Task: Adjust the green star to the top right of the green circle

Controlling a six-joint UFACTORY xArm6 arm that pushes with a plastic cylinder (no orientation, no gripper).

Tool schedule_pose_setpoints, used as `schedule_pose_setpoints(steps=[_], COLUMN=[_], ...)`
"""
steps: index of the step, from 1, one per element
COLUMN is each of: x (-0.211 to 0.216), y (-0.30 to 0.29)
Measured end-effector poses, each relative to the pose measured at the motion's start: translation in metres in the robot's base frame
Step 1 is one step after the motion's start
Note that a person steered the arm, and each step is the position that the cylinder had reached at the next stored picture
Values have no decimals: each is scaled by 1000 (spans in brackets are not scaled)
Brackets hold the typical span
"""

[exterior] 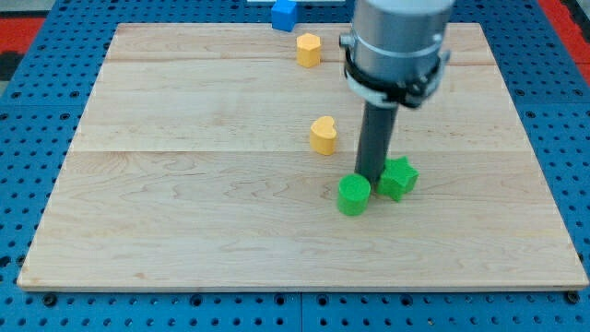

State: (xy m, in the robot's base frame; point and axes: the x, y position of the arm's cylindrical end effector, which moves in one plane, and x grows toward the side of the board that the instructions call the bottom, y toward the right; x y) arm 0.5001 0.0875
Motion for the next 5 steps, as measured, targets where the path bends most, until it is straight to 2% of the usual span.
schedule_pose_setpoints(steps=[1, 3, 4, 5], x=[1, -41, -45, -34], y=[25, 43, 65, 122])
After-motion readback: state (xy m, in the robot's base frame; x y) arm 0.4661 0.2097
